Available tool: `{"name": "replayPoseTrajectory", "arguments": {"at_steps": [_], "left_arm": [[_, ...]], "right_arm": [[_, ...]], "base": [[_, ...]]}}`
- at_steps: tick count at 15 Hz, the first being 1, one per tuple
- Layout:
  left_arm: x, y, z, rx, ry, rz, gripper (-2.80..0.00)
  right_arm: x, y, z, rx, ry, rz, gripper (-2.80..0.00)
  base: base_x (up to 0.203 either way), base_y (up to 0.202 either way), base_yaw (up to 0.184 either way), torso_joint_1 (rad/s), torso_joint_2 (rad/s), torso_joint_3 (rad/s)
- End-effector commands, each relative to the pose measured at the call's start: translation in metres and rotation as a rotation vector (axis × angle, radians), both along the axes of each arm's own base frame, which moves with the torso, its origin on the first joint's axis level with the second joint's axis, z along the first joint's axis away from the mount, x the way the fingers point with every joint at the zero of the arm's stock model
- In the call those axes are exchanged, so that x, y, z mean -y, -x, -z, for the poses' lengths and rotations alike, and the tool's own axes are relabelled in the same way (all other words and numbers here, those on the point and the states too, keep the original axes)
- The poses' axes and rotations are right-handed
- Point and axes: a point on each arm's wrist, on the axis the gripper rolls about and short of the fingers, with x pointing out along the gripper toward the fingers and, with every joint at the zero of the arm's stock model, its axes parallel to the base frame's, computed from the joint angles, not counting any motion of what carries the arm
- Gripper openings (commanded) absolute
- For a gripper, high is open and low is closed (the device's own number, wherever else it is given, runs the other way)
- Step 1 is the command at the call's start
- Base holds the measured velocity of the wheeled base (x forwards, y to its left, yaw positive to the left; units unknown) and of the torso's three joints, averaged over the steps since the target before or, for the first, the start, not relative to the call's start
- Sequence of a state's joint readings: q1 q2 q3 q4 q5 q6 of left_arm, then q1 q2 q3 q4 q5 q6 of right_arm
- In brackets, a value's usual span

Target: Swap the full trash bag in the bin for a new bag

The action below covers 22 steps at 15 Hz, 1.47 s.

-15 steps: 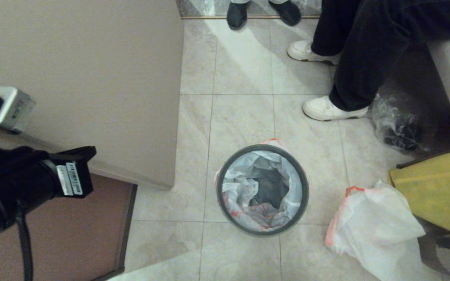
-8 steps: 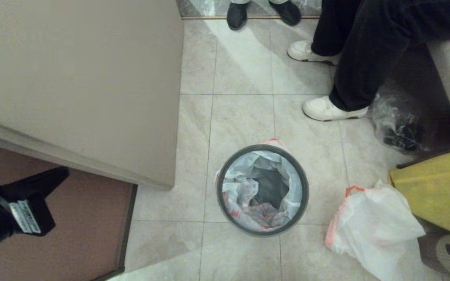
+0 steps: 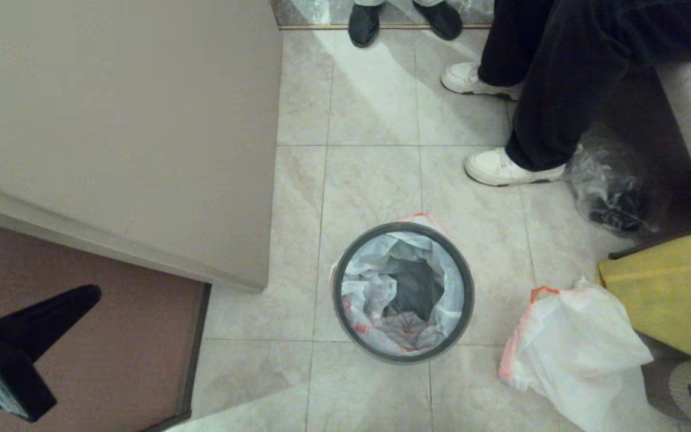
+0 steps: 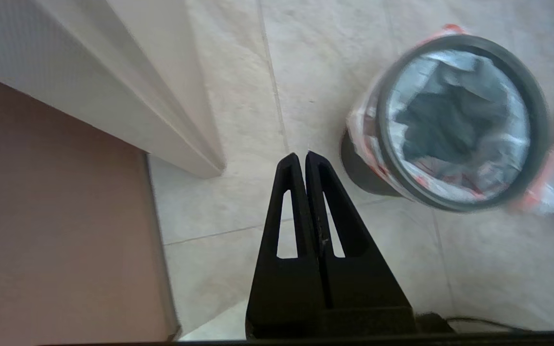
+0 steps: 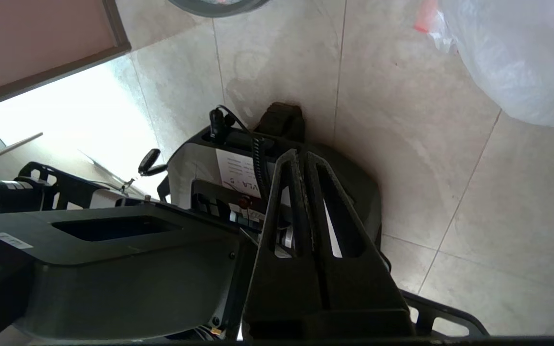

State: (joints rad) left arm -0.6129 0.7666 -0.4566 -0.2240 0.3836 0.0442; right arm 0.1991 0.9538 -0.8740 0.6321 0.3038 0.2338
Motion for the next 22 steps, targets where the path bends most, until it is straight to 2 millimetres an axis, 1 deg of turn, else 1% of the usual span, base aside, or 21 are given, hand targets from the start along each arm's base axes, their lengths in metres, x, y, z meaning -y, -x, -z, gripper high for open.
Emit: {"name": "replayPoseTrajectory", "arguments": {"at_steps": [1, 3, 6, 9, 13, 16, 19, 22], "left_arm": [[-0.007, 0.011, 0.005, 0.025, 0.015, 0.022, -2.80], [-0.012, 0.017, 0.008, 0.044, 0.017, 0.015, -2.80], [-0.020, 0.024, 0.004, 0.096, 0.005, -0.064, -2.80], [-0.030, 0.035, 0.002, 0.152, 0.018, -0.154, -2.80], [-0.038, 0.047, 0.003, 0.210, 0.013, -0.256, -2.80], [-0.042, 0.059, 0.006, 0.258, 0.010, -0.338, -2.80], [-0.044, 0.070, 0.008, 0.296, 0.014, -0.462, -2.80], [-0.043, 0.079, 0.021, 0.314, -0.017, -0.599, -2.80]], "right_arm": [[0.000, 0.001, 0.001, -0.005, -0.002, 0.001, -2.80], [0.000, 0.000, 0.001, -0.004, -0.001, 0.001, -2.80], [0.000, 0.000, 0.001, -0.007, -0.001, 0.002, -2.80], [0.000, 0.001, 0.001, -0.004, -0.002, 0.003, -2.80], [0.001, 0.001, 0.001, -0.001, -0.004, 0.012, -2.80], [0.003, 0.003, -0.001, 0.011, -0.006, 0.025, -2.80], [0.004, 0.004, -0.002, 0.022, -0.008, 0.040, -2.80], [0.005, 0.008, -0.003, 0.037, -0.010, 0.046, -2.80]], "base": [[0.000, 0.000, 0.000, 0.000, 0.00, 0.000], [0.000, 0.000, 0.000, 0.000, 0.00, 0.000], [0.000, 0.000, 0.000, 0.000, 0.00, 0.000], [0.000, 0.000, 0.000, 0.000, 0.00, 0.000], [0.000, 0.000, 0.000, 0.000, 0.00, 0.000], [0.000, 0.000, 0.000, 0.000, 0.00, 0.000], [0.000, 0.000, 0.000, 0.000, 0.00, 0.000], [0.000, 0.000, 0.000, 0.000, 0.00, 0.000]]}}
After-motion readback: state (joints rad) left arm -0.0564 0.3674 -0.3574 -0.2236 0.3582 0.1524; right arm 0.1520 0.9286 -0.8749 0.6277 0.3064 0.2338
